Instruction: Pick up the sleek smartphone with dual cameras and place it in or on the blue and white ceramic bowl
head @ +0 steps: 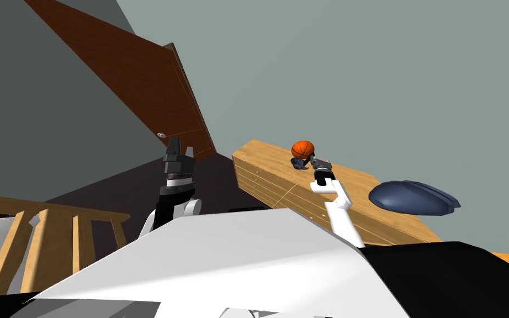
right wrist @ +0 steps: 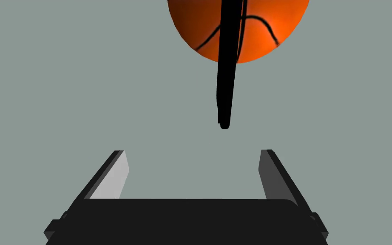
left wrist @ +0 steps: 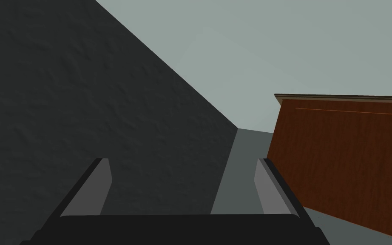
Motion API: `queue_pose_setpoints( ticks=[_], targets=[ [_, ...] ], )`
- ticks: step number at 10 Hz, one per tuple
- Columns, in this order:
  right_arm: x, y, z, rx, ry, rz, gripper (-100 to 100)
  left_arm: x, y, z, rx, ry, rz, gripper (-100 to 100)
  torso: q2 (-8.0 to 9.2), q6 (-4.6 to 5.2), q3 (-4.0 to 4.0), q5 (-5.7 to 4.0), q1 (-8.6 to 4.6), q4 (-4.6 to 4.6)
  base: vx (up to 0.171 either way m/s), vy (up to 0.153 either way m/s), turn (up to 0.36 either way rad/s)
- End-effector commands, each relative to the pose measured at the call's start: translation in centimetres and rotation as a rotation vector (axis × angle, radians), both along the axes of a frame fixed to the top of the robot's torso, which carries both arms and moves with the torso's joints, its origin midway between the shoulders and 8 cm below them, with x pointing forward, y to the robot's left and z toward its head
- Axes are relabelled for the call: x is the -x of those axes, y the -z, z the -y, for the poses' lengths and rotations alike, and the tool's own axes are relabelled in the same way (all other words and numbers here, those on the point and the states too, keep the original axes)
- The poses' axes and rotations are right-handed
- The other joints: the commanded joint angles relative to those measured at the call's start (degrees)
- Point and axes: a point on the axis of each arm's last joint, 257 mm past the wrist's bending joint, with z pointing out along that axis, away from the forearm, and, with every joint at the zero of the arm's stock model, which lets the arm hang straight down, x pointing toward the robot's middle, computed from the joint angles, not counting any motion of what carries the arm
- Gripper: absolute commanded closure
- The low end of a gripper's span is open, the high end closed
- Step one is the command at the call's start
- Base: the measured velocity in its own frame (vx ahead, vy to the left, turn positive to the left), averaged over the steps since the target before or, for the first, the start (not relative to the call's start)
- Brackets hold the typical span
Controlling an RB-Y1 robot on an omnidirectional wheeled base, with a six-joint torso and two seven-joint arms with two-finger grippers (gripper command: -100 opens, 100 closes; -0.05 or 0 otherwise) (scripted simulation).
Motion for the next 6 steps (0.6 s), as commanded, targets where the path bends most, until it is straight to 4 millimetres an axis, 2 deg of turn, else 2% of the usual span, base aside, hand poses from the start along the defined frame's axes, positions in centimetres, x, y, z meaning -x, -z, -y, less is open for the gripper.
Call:
queue_pose_setpoints(
  ticks=[1, 4, 5, 6],
  targets=[
    [0.1, -0.8, 0.3, -0.001, 0.012, 0.000, -100, 0.0, 0.0, 0.0, 0.000, 0.000, 0.000, 0, 0.00, 0.00, 0.00, 0.00, 0.00, 0.00, -0.037, -0.007, 0.063],
    [0.1, -2.5, 0.7, -0.003, 0.027, 0.000, -100, 0.0, 0.0, 0.0, 0.000, 0.000, 0.000, 0, -0.03, 0.00, -0.02, -0.01, -0.01, -0.01, -0.040, -0.006, 0.061],
    [0.1, -2.1, 0.6, -0.001, 0.023, 0.001, -100, 0.0, 0.0, 0.0, 0.000, 0.000, 0.000, 0, -0.01, 0.00, -0.01, -0.01, 0.00, -0.01, -0.020, -0.002, 0.011],
    [0.1, -2.2, 0.7, -0.003, 0.025, 0.000, 0, 0.0, 0.0, 0.0, 0.000, 0.000, 0.000, 0, -0.08, 0.01, -0.04, -0.01, 0.00, -0.02, 0.000, 0.000, 0.000]
  ],
)
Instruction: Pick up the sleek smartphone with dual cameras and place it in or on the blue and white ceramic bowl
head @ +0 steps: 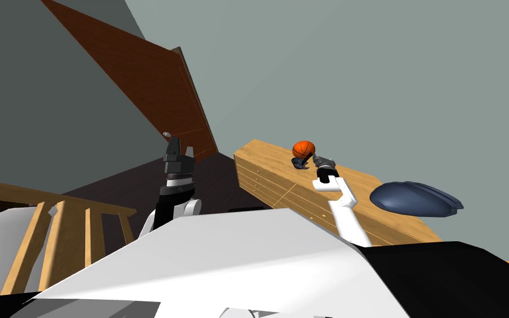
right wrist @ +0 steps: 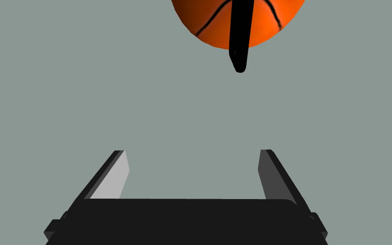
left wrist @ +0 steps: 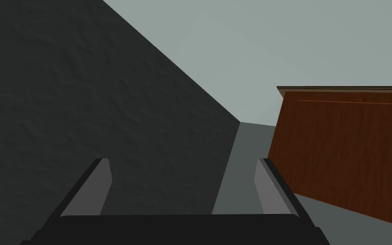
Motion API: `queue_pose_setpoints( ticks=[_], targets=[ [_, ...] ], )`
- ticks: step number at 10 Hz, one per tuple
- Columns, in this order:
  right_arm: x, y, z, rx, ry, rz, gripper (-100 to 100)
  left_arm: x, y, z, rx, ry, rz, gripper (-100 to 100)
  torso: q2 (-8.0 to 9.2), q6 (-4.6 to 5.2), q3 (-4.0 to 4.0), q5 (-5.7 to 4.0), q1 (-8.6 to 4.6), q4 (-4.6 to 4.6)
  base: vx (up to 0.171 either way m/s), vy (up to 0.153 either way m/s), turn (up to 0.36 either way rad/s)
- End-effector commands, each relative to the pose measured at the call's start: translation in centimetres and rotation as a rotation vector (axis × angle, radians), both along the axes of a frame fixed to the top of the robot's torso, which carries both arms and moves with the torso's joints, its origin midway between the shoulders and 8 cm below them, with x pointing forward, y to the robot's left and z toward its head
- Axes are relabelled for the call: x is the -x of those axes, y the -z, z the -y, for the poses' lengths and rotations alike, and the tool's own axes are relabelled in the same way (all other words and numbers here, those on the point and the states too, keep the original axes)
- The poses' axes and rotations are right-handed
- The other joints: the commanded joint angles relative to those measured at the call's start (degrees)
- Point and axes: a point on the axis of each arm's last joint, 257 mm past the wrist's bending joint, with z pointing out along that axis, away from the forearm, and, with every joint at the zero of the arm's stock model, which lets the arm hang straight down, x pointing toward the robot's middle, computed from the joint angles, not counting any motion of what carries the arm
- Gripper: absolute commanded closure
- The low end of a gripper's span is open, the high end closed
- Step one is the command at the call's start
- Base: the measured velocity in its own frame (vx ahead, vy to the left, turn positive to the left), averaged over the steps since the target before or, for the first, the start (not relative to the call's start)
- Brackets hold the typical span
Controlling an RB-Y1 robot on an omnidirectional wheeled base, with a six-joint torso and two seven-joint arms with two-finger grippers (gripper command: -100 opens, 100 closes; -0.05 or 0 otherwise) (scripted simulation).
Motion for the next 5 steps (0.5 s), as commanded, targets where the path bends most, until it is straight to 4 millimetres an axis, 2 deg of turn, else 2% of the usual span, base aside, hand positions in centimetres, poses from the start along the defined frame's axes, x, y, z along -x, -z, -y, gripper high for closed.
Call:
queue_pose_setpoints(
  ticks=[1, 5],
  targets=[
    [0.00, 0.00, 0.00, 0.000, 0.000, 0.000, 0, 0.00, 0.00, 0.00, 0.000, 0.000, 0.000, 0, 0.00, 0.00, 0.00, 0.00, 0.00, 0.00, 0.000, 0.000, 0.000],
    [0.00, 0.00, 0.00, 0.000, 0.000, 0.000, 0, 0.00, 0.00, 0.00, 0.000, 0.000, 0.000, 0, -0.05, 0.00, -0.03, 0.00, 0.00, -0.01, 0.000, 0.000, 0.000]
  ],
)
